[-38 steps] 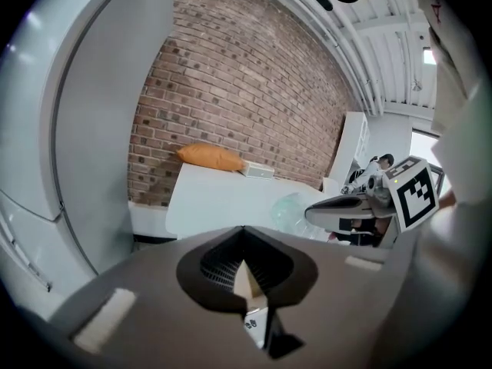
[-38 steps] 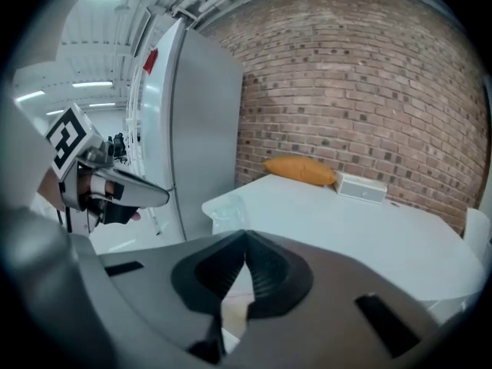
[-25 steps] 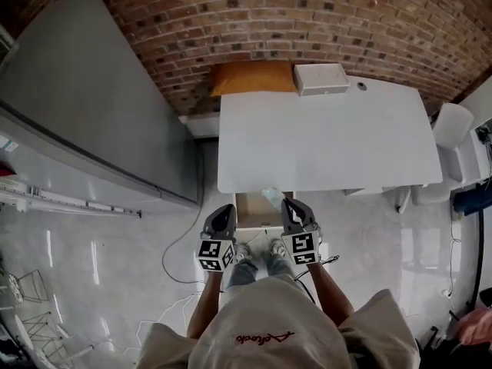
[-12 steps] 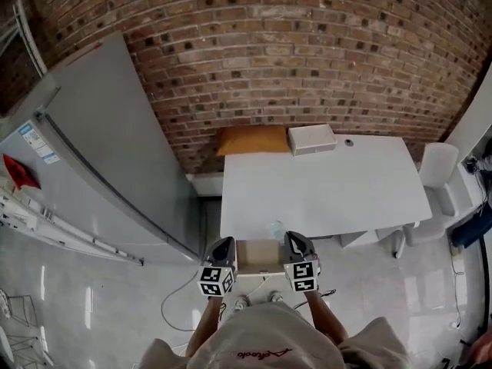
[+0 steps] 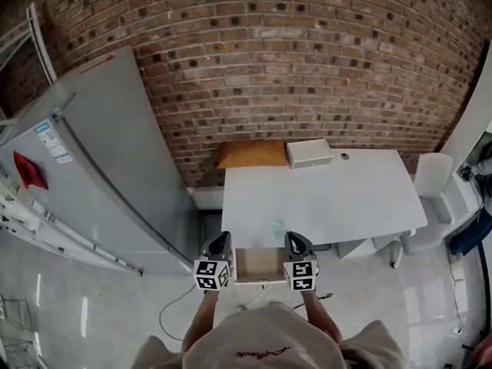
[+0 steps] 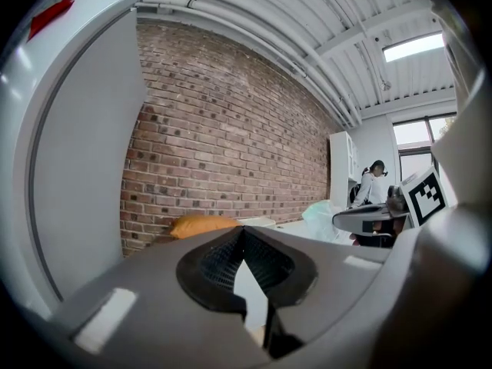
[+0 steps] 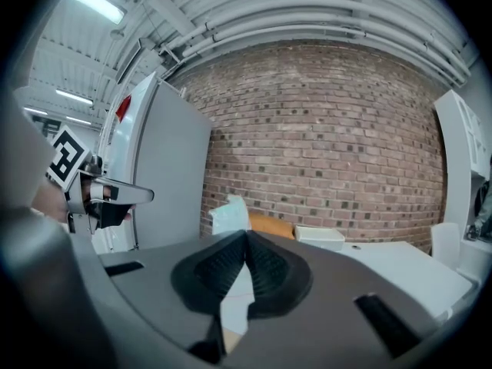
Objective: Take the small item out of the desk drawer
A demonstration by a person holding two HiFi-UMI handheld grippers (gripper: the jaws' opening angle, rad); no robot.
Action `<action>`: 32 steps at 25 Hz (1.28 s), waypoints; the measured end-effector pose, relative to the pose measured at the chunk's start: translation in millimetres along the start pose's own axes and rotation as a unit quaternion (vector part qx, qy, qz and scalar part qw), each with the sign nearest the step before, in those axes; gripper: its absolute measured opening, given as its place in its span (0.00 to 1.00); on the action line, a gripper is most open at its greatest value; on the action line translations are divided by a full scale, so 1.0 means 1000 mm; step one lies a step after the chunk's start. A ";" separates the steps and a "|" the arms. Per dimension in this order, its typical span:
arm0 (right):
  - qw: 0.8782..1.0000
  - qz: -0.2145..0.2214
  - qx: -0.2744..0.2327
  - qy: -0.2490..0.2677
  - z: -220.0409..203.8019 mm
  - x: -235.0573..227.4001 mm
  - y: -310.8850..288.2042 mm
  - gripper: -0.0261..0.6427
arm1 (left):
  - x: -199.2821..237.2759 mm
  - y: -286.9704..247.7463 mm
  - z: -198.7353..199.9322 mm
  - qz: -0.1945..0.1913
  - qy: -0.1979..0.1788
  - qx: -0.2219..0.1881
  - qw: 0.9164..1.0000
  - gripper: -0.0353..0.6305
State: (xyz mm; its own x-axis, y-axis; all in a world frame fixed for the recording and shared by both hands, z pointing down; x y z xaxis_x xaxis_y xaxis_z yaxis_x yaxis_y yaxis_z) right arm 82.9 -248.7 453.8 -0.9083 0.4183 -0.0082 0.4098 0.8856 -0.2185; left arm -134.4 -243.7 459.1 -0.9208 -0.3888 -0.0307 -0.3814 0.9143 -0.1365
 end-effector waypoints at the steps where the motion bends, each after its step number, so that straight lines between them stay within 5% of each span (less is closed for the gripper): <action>1: 1.000 -0.002 -0.006 0.000 0.003 -0.001 -0.001 0.06 | 0.002 -0.001 0.003 0.001 -0.001 -0.003 1.000 0.07; 32: 1.000 -0.026 -0.011 0.010 0.020 -0.011 -0.020 0.06 | 0.016 -0.025 0.018 -0.011 -0.002 -0.019 1.000 0.07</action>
Point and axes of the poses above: the fingertips, and each gripper's own axes: y backward along the fingers, x to its left, z out of its top, the point moved 3 cm from there along y, backward along the fingers, and after that the axes turned 8 degrees about -y, right-handed, at the moved point
